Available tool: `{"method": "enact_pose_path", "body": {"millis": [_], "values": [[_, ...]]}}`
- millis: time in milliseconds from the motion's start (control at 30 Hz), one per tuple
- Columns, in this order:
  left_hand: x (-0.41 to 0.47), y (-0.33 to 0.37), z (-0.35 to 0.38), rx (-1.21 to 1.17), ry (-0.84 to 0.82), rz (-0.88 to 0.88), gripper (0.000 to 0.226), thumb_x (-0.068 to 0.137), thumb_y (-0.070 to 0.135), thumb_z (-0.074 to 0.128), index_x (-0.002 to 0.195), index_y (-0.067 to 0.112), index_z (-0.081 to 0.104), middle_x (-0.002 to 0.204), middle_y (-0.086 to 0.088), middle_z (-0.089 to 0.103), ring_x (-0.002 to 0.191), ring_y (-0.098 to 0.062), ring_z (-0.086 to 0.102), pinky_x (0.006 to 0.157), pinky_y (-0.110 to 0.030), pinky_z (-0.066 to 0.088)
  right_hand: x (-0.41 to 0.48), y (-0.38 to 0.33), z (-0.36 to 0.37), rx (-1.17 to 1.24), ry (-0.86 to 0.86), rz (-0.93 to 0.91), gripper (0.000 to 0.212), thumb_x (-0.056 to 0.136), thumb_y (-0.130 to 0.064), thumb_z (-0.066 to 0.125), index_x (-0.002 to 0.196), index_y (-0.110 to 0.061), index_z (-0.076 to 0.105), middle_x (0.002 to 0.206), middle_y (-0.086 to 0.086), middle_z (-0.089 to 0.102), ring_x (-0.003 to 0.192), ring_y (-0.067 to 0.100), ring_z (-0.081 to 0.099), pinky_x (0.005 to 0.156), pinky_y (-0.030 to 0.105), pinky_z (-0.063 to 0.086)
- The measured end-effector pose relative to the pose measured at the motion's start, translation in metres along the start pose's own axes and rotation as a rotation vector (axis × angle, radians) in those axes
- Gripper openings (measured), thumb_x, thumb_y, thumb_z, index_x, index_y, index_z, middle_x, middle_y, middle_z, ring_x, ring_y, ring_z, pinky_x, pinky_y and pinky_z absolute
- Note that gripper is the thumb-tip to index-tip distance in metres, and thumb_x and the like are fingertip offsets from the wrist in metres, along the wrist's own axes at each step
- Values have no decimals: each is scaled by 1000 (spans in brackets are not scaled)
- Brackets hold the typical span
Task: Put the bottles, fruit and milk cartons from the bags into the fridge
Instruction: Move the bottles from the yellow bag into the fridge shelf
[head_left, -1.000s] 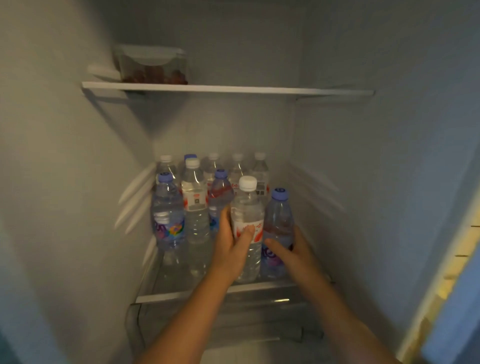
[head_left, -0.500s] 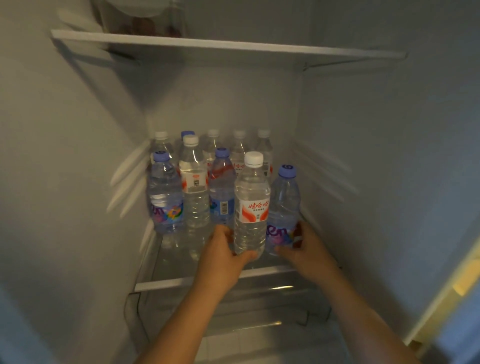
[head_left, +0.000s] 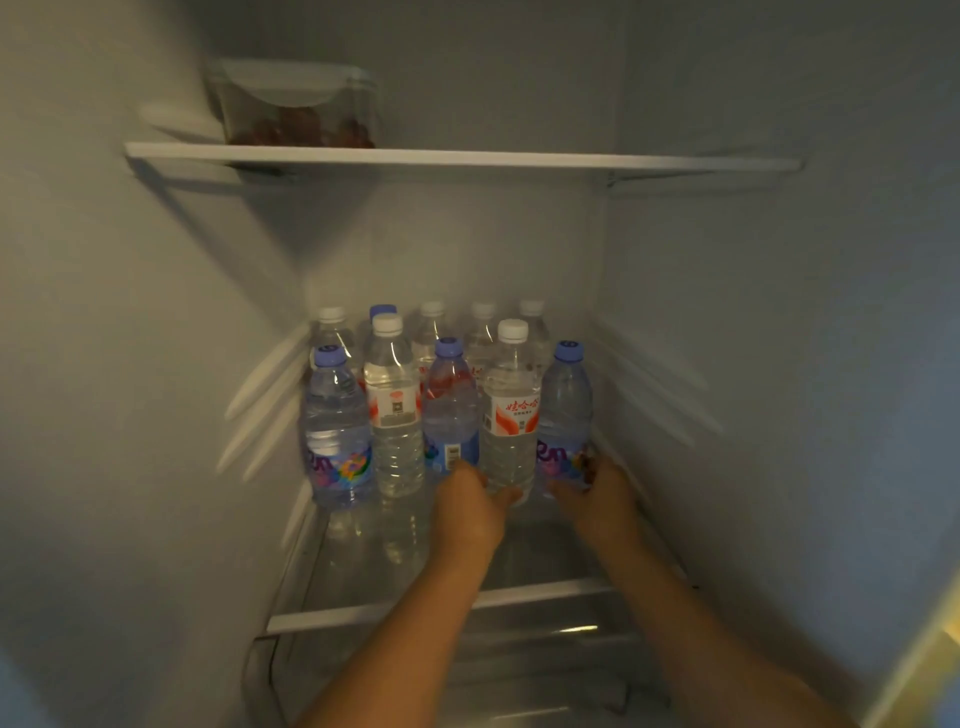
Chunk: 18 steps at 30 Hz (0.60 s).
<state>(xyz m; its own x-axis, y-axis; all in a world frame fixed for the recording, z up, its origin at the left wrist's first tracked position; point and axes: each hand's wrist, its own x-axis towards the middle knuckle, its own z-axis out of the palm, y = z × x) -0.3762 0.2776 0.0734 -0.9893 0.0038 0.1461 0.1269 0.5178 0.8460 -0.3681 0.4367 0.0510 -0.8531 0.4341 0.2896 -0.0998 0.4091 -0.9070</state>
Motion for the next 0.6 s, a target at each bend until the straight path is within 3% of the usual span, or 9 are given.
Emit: {"method": "enact_pose_path", "body": {"millis": [67,133,200,333,467,533,600], "values": [[9,-3,8,20,29,-30,30,85,34,78,90,7,65,86,-13,70,84,-29,68,66,-31,44,7,-2,7,-10,16,3,27,74,2,78,79,-23,68,83,3,73,78,20,70,68,34,55],[16,-5,14,59,63,-51,33,85,40,75,86,8,68,80,-10,70,80,-28,69,68,-35,53,12,-2,13,-35,32,16,21,77,0,77,88,-17,69,86,4,71,80,19,67,71,31,51],[21,-7,19,74,82,-63,31,89,38,71,84,8,70,82,-9,70,81,-27,69,69,-35,53,17,8,20,-95,50,26,20,78,-9,78,96,-9,72,92,8,72,83,22,68,73,35,55],[25,-4,23,66,74,-93,25,94,33,65,91,9,70,89,-9,69,88,-27,67,73,-35,50,21,15,27,-179,80,55,25,80,-20,77,101,-11,69,98,10,70,89,27,68,76,44,58],[26,-6,24,147,72,-66,30,95,36,63,98,8,73,95,-13,72,92,-32,68,78,-38,54,17,2,18,-147,43,58,18,82,-11,76,98,-5,72,94,11,72,85,24,68,68,29,49],[22,-7,23,177,62,-14,30,94,36,64,95,7,72,94,-15,72,91,-33,69,77,-38,55,17,-2,13,-107,-18,65,16,83,-8,74,99,-7,71,97,8,71,94,26,68,74,28,47],[14,-4,19,150,2,50,28,94,34,65,87,8,69,91,-15,72,88,-31,68,72,-34,51,17,-6,8,-29,-56,88,39,80,-7,76,118,-10,66,113,6,66,108,24,64,88,34,50]]}}
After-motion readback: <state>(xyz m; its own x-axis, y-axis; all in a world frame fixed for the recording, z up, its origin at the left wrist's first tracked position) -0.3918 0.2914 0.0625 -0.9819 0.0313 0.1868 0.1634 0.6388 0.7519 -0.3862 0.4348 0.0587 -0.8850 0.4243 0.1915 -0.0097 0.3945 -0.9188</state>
